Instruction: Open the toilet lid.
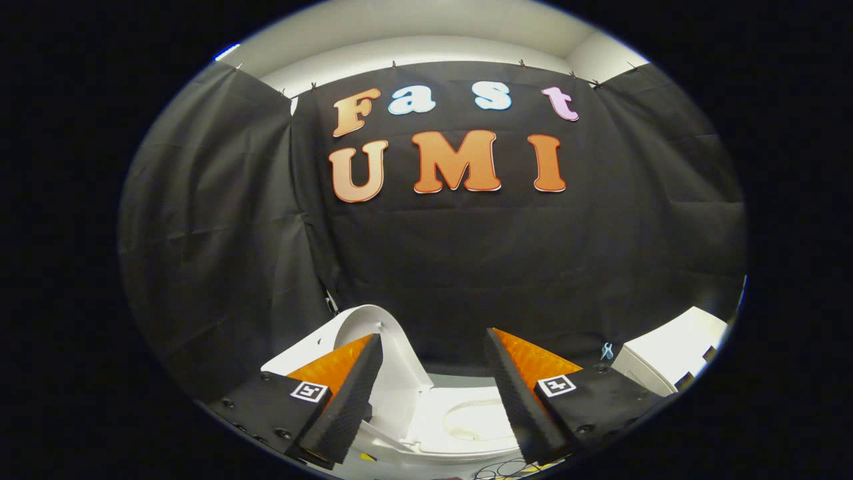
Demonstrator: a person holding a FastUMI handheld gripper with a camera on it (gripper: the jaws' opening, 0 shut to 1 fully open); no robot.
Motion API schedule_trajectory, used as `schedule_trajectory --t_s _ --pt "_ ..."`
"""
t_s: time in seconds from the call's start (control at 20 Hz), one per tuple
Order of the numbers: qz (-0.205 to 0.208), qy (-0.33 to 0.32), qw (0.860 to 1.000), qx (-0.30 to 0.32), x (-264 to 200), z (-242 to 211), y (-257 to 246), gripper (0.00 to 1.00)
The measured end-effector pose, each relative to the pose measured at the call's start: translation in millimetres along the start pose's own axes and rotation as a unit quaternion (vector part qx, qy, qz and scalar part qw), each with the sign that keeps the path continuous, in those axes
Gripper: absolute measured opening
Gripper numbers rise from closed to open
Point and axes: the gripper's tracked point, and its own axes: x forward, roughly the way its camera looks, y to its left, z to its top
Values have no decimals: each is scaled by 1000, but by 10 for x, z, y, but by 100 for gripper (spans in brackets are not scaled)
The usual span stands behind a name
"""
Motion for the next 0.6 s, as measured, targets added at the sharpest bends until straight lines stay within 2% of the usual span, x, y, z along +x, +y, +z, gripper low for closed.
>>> schedule_trajectory --t_s 0.6 --pt "-40 -35 998 16 -476 537 -954 98"
